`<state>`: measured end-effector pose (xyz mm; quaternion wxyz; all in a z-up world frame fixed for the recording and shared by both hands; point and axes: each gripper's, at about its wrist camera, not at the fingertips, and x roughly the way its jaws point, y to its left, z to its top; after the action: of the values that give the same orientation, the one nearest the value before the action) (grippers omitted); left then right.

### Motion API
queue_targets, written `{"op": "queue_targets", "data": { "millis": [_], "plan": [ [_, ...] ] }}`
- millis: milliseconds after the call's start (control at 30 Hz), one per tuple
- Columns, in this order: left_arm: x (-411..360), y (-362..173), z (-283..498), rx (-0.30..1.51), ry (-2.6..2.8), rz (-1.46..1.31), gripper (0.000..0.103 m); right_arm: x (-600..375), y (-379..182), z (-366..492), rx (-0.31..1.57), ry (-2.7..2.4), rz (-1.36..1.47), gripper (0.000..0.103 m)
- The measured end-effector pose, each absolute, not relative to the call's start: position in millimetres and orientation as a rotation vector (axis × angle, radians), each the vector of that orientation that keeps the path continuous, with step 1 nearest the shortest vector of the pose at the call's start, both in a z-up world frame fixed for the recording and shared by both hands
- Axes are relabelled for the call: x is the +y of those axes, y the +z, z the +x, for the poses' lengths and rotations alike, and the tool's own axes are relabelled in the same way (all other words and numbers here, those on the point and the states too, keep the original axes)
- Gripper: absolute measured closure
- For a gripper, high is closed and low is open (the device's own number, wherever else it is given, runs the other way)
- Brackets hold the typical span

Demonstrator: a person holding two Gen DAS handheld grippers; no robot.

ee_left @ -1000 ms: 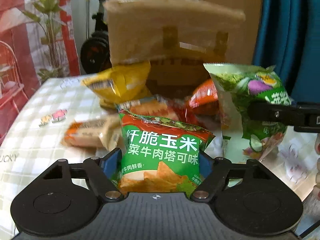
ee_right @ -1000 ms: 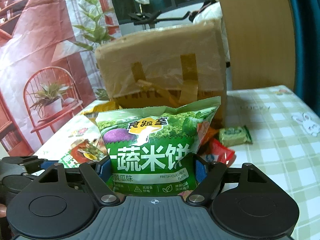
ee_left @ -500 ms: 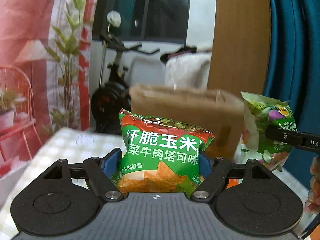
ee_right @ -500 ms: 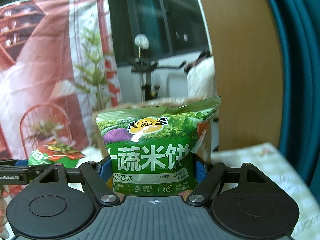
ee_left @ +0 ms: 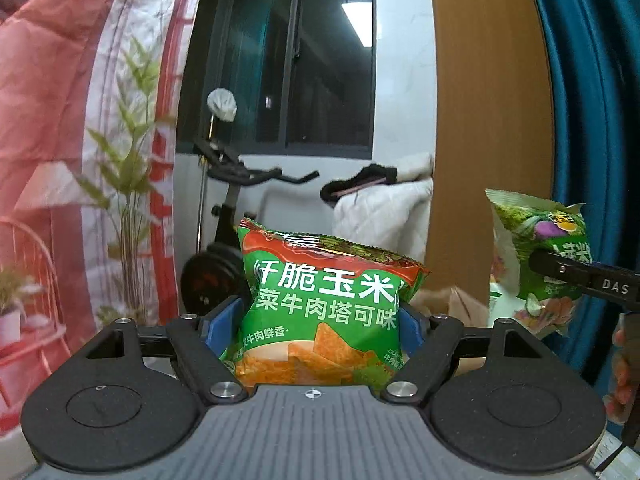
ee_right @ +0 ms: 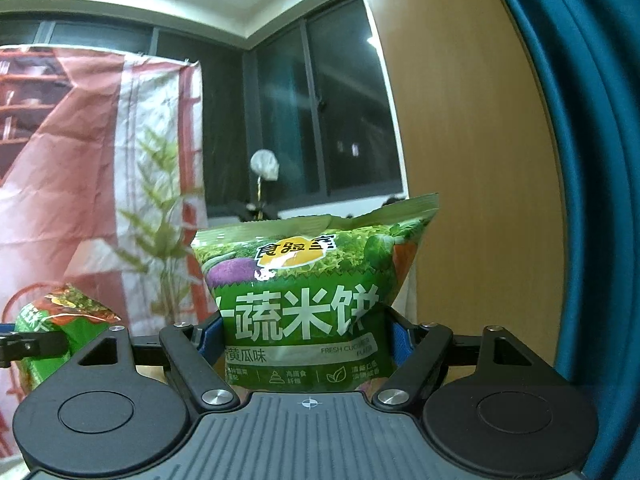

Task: Organize snacks
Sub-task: 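Lift both bags over the box and open both tools to drop them in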

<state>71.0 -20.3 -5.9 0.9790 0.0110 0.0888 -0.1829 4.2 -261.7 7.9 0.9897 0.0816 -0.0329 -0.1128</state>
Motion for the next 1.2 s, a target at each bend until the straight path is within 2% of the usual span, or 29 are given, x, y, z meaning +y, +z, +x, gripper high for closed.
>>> {"op": "queue_targets", "data": {
  "millis": [267, 633, 733, 800, 900, 1200],
  "plan": [
    [-49.0, 8.9, 135.7, 0.188, -0.373, 0.059, 0.022, -264.4, 20.8, 78.7, -0.07, -0.221, 0.149, 0.03],
    [-71.7, -5.9, 206.3, 0.282, -0.36, 0.078, 0.021, -262.2, -19.1, 148.2, 0.096, -0.204, 0.24, 0.03],
    [-77.8, -13.6, 218.7, 0.322, -0.384, 0.074, 0.019, -265.6, -29.3, 156.2, 0.155, -0.198, 0.262, 0.027],
    [-81.5, -18.7, 225.4, 0.358, -0.407, 0.09, 0.015, -269.3, -33.7, 161.8, 0.205, -0.203, 0.292, 0.016],
    [-80.0, -23.5, 229.3, 0.403, -0.418, 0.095, 0.015, -269.8, -33.9, 155.1, 0.183, -0.219, 0.304, 0.009],
    [-47.2, -23.6, 188.3, 0.428, -0.419, 0.068, 0.015, -263.8, -33.8, 119.0, 0.215, -0.216, 0.303, 0.008]
  ]
}}
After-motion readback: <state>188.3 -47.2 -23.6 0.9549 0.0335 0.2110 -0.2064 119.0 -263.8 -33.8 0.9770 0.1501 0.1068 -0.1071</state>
